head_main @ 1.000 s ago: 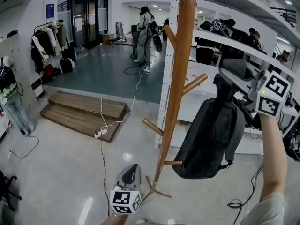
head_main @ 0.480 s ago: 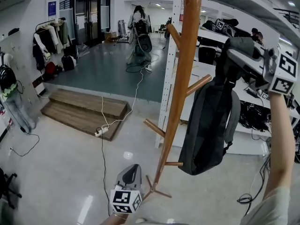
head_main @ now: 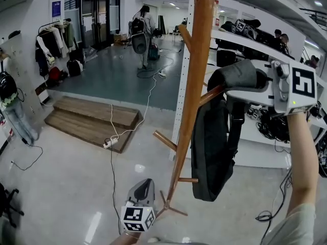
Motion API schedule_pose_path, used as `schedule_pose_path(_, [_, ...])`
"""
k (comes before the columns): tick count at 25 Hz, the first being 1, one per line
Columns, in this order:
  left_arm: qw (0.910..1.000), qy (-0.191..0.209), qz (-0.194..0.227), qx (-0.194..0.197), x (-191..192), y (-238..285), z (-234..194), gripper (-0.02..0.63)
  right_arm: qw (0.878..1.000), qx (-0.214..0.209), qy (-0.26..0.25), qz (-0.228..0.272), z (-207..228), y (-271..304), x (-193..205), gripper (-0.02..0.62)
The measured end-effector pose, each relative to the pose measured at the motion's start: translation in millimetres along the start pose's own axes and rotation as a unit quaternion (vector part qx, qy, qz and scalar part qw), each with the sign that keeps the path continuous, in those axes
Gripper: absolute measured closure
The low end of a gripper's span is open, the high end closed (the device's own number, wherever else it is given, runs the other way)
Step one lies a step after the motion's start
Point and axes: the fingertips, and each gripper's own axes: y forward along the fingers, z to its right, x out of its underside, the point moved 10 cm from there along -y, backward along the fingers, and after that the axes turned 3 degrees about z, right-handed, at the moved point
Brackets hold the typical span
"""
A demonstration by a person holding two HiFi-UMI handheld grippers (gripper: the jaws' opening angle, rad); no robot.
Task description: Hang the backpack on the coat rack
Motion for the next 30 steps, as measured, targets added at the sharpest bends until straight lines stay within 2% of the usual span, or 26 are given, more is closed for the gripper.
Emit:
schedule_pose_path(4, [1.0, 0.0, -0.001, 0.007, 6.6, -0.7, -1.0, 0.584, 1.0, -0.016, -0.001, -0.003, -14.4, 13.9, 3.6, 0.558])
schedule_pose_path(8, [0.9999, -0.003, -0.005, 0.009, -3.9, -3.5, 2.5, 0.584, 1.0, -0.016, 0.013, -0.002, -20.5, 14.6, 14.3, 0.558])
schedule_pose_path(14, [0.9999, -0.002, -0.008, 0.008, -12.6, -11.0, 0.9, 0.584, 0.998, 0.033, 0.03, 0.044, -34.5, 11.7, 20.9, 0.558])
schedule_pose_path(18, [0.9999, 0.001, -0.007, 0.011, -6.9, -12.0, 3.9, 0.584, 0.997, 0.075, 0.027, 0.013, -47.6, 18.4, 26.1, 0.557])
schedule_pose_path(24, [0.9998, 0.003, -0.007, 0.017, -8.8, -12.7, 4.8, 0.584, 0.989, 0.136, 0.062, -0.001, -55.0, 27.9, 35.4, 0.557])
schedule_pose_path(30, [0.9995, 0.004, -0.007, 0.03, -6.2, -11.3, 8.9, 0.584, 0.985, 0.156, 0.063, -0.039, -57.7, 38.5, 35.6, 0.555])
